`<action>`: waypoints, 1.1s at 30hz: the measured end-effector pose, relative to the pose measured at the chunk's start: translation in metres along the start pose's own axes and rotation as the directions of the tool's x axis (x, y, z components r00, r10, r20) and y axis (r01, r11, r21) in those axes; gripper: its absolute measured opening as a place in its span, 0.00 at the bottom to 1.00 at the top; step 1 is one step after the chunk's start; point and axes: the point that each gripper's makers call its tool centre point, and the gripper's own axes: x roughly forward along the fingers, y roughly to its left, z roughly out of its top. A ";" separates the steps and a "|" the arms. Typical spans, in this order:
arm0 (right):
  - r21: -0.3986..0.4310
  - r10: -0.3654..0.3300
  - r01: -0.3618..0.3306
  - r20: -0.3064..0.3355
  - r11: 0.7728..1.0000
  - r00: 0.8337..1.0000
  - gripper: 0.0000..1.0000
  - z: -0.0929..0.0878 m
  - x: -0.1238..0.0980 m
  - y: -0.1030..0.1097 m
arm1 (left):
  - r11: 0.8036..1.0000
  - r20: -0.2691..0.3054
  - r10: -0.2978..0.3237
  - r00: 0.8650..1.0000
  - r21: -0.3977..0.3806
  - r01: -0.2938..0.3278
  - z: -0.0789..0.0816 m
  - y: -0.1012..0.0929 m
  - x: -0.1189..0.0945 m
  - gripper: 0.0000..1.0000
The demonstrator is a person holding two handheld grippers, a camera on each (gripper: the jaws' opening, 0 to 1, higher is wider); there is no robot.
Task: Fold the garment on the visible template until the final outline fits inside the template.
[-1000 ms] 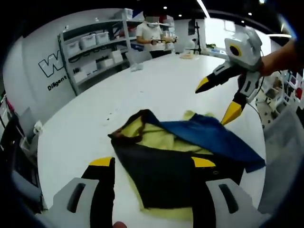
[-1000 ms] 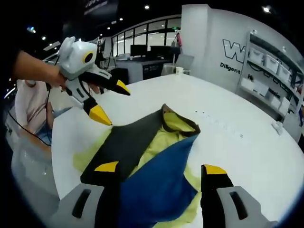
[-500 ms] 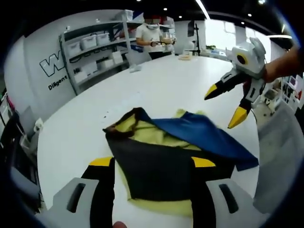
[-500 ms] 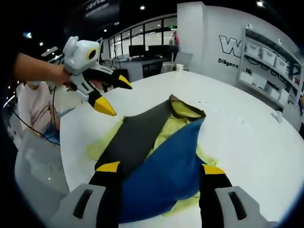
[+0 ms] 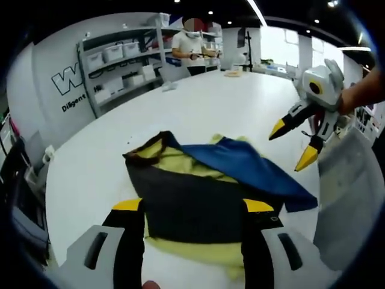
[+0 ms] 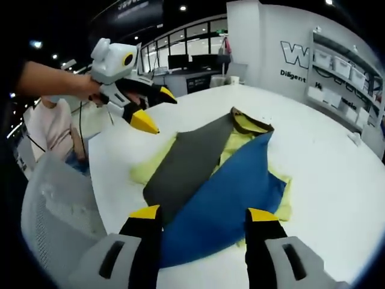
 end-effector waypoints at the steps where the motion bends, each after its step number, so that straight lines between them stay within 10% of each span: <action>1: 0.000 0.002 -0.002 -0.004 1.000 1.000 0.49 -0.002 -0.001 0.002 | 1.000 0.000 0.000 1.000 -0.002 0.000 -0.001 -0.001 -0.001 0.60; 24: 0.032 0.068 -0.062 -0.250 0.998 0.966 0.38 -0.079 0.007 0.054 | 0.999 0.013 -0.022 1.000 -0.046 0.022 -0.031 -0.034 -0.017 0.60; 33: 0.066 0.076 -0.057 -0.339 0.996 0.938 0.15 -0.099 0.005 0.065 | 0.998 0.013 -0.019 1.000 -0.059 0.020 -0.038 -0.032 -0.022 0.59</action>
